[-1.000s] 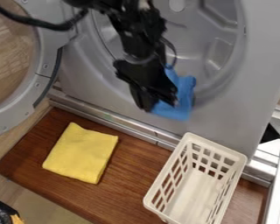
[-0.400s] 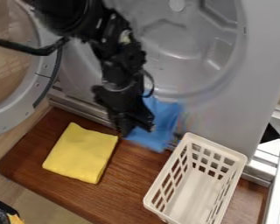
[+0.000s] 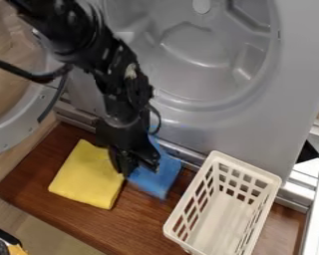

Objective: Moved the blue cloth from the washing machine to the table

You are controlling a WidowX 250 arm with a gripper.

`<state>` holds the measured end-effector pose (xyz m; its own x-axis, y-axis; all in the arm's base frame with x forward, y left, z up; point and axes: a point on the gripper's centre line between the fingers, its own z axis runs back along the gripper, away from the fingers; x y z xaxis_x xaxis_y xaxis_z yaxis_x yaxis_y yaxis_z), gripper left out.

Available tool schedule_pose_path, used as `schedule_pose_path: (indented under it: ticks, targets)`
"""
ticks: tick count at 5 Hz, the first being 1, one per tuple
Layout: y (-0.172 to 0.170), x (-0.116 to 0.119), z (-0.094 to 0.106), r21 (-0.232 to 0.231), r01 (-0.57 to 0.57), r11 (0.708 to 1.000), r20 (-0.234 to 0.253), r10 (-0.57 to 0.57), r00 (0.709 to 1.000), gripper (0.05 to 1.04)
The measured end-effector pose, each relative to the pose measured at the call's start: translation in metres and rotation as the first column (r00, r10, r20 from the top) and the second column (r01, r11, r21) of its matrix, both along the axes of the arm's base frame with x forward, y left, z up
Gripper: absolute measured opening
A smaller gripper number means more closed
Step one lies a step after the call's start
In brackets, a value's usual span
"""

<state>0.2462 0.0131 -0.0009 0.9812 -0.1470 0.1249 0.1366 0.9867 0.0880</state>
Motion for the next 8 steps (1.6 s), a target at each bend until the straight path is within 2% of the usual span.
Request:
schedule_pose_path:
  ticks: [1,2,3,4,5,6,7,8]
  targets:
    - [-0.005,-0.009,-0.017,-0.04,0.019,0.999,-0.031,-0.02,0.999,0.09]
    - [-0.004,-0.017,-0.043,-0.091,0.035,0.995,-0.073,-0.042,0.996,0.09]
    - [-0.004,-0.022,-0.058,-0.099,0.032,0.995,-0.115,-0.043,0.992,0.09]
    - [-0.003,-0.021,-0.058,-0.093,0.027,0.995,-0.138,-0.04,0.99,0.124]
    - [-0.002,-0.022,-0.058,-0.088,0.022,0.996,-0.143,-0.035,0.989,0.317]
    - [-0.004,-0.018,-0.051,-0.095,0.037,0.995,-0.119,-0.048,0.992,0.617]
    - [-0.003,-0.011,-0.036,-0.078,0.048,0.996,-0.072,-0.053,0.996,0.916]
    - [-0.005,-0.008,-0.02,-0.054,0.071,0.996,-0.035,-0.073,0.997,1.012]
